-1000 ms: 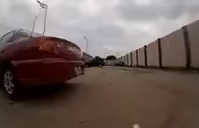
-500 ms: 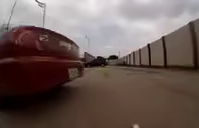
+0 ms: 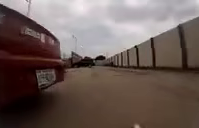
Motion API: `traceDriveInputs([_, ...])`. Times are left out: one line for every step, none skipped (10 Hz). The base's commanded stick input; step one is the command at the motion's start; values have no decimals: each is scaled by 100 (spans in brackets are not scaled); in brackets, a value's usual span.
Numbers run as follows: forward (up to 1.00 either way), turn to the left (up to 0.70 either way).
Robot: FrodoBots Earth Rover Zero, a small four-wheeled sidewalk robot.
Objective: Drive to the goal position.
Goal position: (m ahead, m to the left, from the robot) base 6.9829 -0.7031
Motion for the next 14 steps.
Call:
traceDriveInputs([100,0])
traceDriveInputs([100,-27])
traceDriveInputs([100,-27])
traceDriveInputs([100,-27])
traceDriveInputs([100,-22])
traceDriveInputs([100,-7])
traceDriveInputs([100,0])
traceDriveInputs([100,0])
traceDriveInputs([100,0])
traceDriveInputs([100,0])
traceDriveInputs([100,0])
traceDriveInputs([100,0])
traceDriveInputs([100,0])
traceDriveInputs([100,0])
